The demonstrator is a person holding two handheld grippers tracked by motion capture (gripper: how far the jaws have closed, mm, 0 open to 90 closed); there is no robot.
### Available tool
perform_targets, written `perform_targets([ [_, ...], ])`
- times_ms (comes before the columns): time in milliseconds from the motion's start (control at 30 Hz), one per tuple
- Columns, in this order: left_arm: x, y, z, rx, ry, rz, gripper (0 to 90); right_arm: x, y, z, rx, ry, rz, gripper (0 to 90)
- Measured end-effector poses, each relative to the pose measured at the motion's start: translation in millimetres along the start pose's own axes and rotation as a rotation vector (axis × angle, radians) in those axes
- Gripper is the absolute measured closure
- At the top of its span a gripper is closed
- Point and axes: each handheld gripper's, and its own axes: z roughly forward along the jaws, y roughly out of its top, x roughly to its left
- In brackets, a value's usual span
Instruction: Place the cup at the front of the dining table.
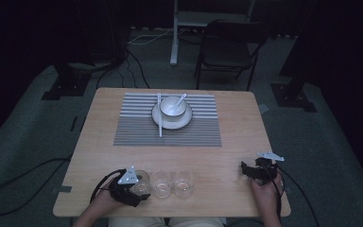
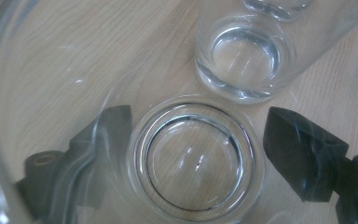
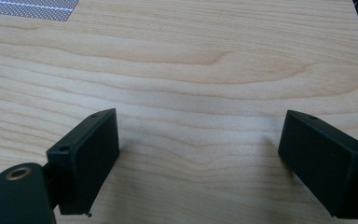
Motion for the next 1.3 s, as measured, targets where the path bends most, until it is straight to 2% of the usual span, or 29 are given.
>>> perform_targets([
  [200,2.3,-0.4,-5.1,-0.023,-0.005,-0.018,22.2,0.0,0.0,0.0,0.000,0.000,0.000,11.7],
  [367,4.6,-2.0,-8.2,-0.016,-0.005,-0.024,22.2,0.0,0.0,0.0,0.000,0.000,0.000,11.7],
  [700,7.7,-1.7,-12.1,-0.005,0.026,-0.035,22.2,0.0,0.0,0.0,0.000,0.000,0.000,11.7],
  [1067,12.1,-2.6,-19.3,-0.023,0.035,-0.060,22.2,0.0,0.0,0.0,0.000,0.000,0.000,11.7],
  [1100,13.2,-2.4,-20.4,-0.040,0.053,-0.066,22.2,0.0,0.0,0.0,0.000,0.000,0.000,11.7],
  [1300,17.7,-0.1,-18.3,-0.031,0.062,-0.074,22.2,0.0,0.0,0.0,0.000,0.000,0.000,11.7],
])
